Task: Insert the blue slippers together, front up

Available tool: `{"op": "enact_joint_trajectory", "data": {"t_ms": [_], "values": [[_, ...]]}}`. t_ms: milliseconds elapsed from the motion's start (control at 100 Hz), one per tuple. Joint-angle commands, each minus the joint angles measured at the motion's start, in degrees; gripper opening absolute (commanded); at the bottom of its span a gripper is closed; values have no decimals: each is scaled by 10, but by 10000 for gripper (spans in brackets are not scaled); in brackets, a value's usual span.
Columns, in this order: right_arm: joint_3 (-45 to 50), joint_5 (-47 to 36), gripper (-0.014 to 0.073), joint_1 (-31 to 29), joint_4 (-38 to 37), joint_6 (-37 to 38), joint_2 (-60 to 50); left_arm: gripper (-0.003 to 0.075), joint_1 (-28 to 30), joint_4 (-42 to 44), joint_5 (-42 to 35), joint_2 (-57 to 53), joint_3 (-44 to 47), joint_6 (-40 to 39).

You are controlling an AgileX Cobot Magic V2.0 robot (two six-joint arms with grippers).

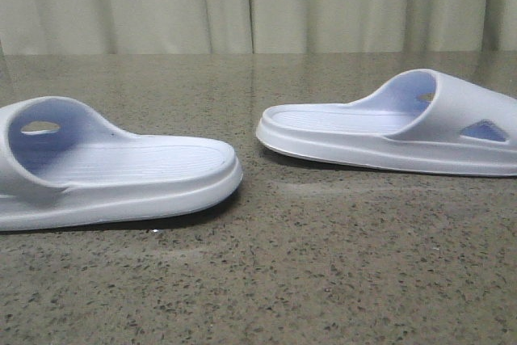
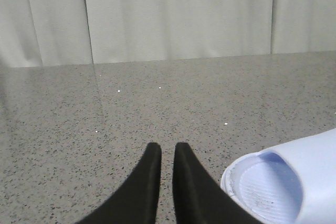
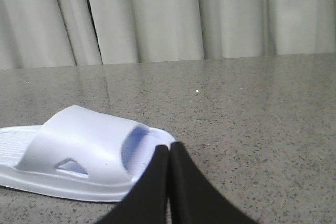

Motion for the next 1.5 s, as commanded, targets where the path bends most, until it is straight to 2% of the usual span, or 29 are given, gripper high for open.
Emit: {"op": "enact_joint_trajectory", "data": {"t_ms": [0,250,350,400,630,890,990,1040,1110,1220,1270,1300,1350,1490], "values": [[11,-50,-107,-3,-2,2,-13,16,-2,-16,-51,-17,5,-6],[-30,-24,-107,-3,-2,2,-13,15,-2,-133,-69,-17,2,-6],[-65,17,-107,-3,-2,2,-13,15,-2,-262,-58,-17,-15,-13],[-83,29,-107,-3,-2,2,-13,15,-2,-299,-43,-16,-30,-13],[-177,91,-106,-3,-2,2,12,15,-2,-341,49,12,-140,-15],[-275,152,-105,-3,15,2,116,16,-2,-358,125,113,-277,-15],[-304,178,-46,-3,57,2,154,22,-2,-375,154,152,-305,-15],[-314,184,10,-3,74,2,169,48,-2,-390,167,167,-311,-15],[-316,184,121,-3,90,2,185,124,-2,-418,172,177,-312,-15],[-316,185,305,-3,102,2,198,330,-2,-433,180,180,-312,-15],[-316,184,355,-3,103,2,199,431,-2,-433,181,180,-312,-15],[-316,183,367,-3,103,2,199,490,-2,-433,178,180,-312,-15],[-316,179,367,-3,103,2,199,540,-2,-433,178,180,-310,-15],[-316,163,367,-3,103,2,199,547,-2,-427,163,180,-295,-21]]}}
